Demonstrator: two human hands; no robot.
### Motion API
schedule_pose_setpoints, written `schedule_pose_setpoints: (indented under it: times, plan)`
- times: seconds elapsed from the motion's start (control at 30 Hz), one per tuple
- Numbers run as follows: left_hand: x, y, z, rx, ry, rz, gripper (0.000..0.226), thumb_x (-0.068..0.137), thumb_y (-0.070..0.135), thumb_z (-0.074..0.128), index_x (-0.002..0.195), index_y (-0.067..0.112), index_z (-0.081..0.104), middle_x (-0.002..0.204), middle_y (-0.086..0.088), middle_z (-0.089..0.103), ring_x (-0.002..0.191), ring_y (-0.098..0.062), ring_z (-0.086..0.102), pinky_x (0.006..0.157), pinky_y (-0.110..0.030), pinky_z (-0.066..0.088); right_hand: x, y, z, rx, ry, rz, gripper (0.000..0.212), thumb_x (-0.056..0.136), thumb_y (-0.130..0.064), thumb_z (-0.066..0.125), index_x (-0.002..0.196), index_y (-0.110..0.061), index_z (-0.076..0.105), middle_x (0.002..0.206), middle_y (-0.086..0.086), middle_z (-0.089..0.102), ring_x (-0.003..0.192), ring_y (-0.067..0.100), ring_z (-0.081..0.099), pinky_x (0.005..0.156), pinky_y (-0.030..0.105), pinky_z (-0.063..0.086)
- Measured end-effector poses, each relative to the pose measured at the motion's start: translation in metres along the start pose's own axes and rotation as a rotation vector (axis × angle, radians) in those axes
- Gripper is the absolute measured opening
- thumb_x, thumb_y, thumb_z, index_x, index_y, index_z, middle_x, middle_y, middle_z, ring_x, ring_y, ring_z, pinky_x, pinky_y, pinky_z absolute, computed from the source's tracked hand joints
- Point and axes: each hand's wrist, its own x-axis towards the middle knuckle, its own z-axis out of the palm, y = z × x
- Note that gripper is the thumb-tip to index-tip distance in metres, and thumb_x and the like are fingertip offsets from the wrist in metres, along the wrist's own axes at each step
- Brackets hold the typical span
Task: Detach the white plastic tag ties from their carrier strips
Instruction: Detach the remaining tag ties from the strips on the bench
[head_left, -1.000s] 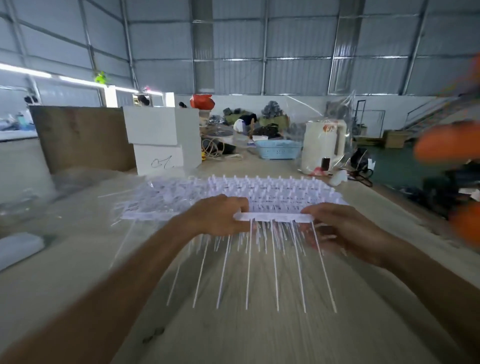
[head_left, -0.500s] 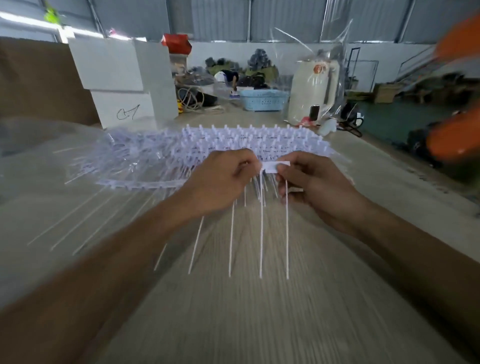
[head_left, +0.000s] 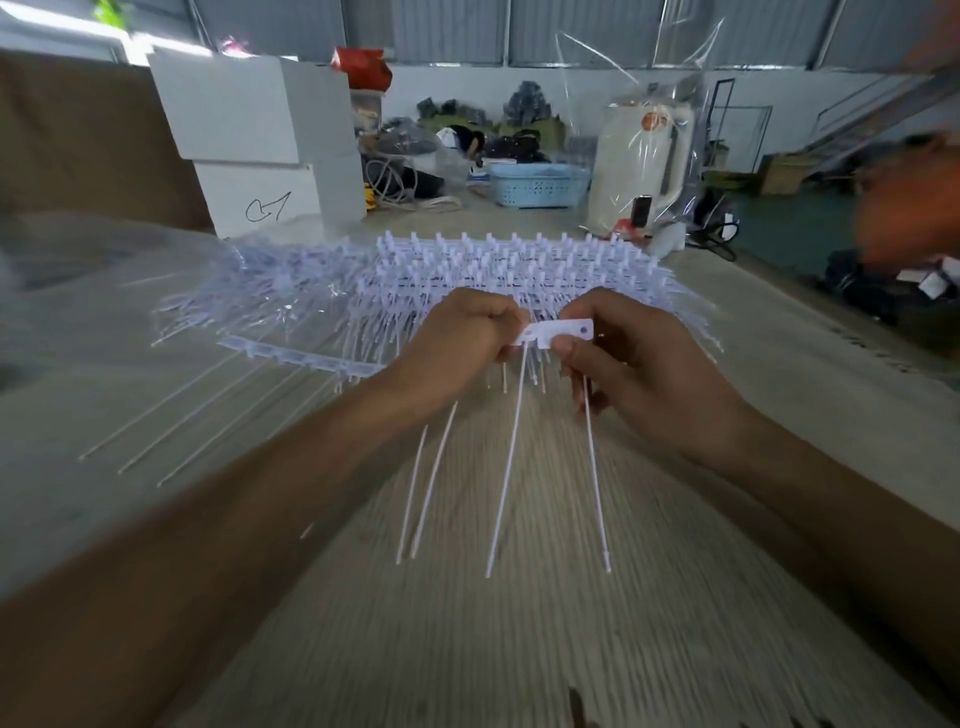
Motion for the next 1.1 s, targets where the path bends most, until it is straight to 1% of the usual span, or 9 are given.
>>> schedule_pose_setpoints:
  times: [0.23,0.3,0.4,0.57,0.73,0.87,0.97,1.03,1.1]
  plan:
    - [-0.001,-0.002,0.002,-0.076,0.013,-0.105,0.044,0.089,0.012,0.062,0.046,0.021,0.063,0.058,-0.005,0.048,0.072,-0.022,0.049,0.079,-0.034,0.040,-0.003,0.003,0.006,0.043,-0.082,0.033,0.007,0.104,-0.012,0.052,0.099,-0.010,0.055,0.069,0.009,0.068,0.047,0.028,0.061,0.044,0.032,0.048]
    - [-0.001,0.000,0.002,-0.052,-0.003,-0.123,0.041,0.084,0.014,0.062,0.044,0.021,0.061,0.052,-0.001,0.045,0.065,-0.021,0.045,0.074,-0.033,0.036,-0.004,0.004,0.007,-0.043,-0.071,-0.006,0.008,0.105,-0.012,0.051,0.098,-0.013,0.054,0.060,0.007,0.066,0.042,0.022,0.056,0.046,0.025,0.044]
    - [-0.001,0.002,0.000,-0.021,-0.023,-0.162,0.060,0.094,0.000,0.055,0.037,0.019,0.056,0.041,0.004,0.039,0.051,-0.016,0.038,0.066,-0.029,0.030,-0.003,0.003,0.004,-0.294,-0.033,-0.155,0.009,0.104,-0.016,0.051,0.096,-0.015,0.055,0.057,-0.003,0.061,0.047,0.014,0.056,0.052,0.022,0.042]
    - [-0.003,0.010,0.001,0.099,-0.080,-0.153,0.033,0.096,0.005,0.052,0.064,-0.002,0.056,0.041,0.003,0.041,0.034,-0.004,0.035,0.049,-0.022,0.030,-0.002,-0.003,-0.005,-0.656,-0.028,-0.320,0.018,0.107,-0.033,0.040,0.104,-0.023,0.054,0.064,-0.007,0.053,0.051,0.019,0.051,0.051,0.037,0.045]
    - [-0.005,0.004,0.000,0.193,-0.089,-0.060,0.053,0.099,0.017,0.054,0.047,0.025,0.060,0.045,0.010,0.044,0.047,-0.009,0.039,0.058,-0.026,0.033,-0.001,0.001,-0.010,-0.442,-0.025,-0.188,0.007,0.102,-0.019,0.054,0.106,-0.020,0.060,0.060,-0.001,0.058,0.052,0.019,0.055,0.057,0.041,0.048]
    - [-0.002,0.003,0.003,0.287,-0.077,0.017,0.048,0.100,0.019,0.052,0.052,0.019,0.047,0.049,0.008,0.045,0.045,-0.008,0.038,0.056,-0.025,0.031,0.000,0.004,-0.006,-0.468,0.028,-0.140,0.005,0.099,-0.022,0.056,0.100,-0.025,0.059,0.058,-0.001,0.062,0.052,0.014,0.058,0.061,0.032,0.049]
    - [-0.005,0.003,0.002,0.406,-0.091,0.092,0.043,0.100,0.021,0.051,0.058,0.022,0.061,0.046,0.017,0.052,0.047,0.004,0.049,0.054,-0.018,0.032,0.012,0.012,-0.025,-0.490,0.255,0.023,0.011,0.102,-0.021,0.054,0.092,-0.020,0.058,0.060,-0.002,0.065,0.049,0.003,0.059,0.051,0.017,0.043]
    - [-0.007,0.007,0.001,0.444,-0.047,0.175,0.036,0.101,0.025,0.052,0.068,0.017,0.063,0.049,0.017,0.055,0.052,0.004,0.053,0.056,-0.018,0.034,0.011,0.014,-0.046,-0.279,0.341,0.151,0.006,0.102,-0.019,0.056,0.100,-0.017,0.061,0.063,0.000,0.068,0.044,0.002,0.055,0.049,0.019,0.042]
    - [-0.008,0.011,-0.001,0.419,-0.008,0.246,0.035,0.103,0.029,0.051,0.072,0.016,0.061,0.056,0.013,0.060,0.056,-0.003,0.056,0.057,-0.021,0.038,0.005,0.012,-0.050,-0.069,0.228,0.181,0.014,0.102,-0.017,0.056,0.113,-0.025,0.059,0.066,0.003,0.069,0.044,0.010,0.049,0.044,0.026,0.041]
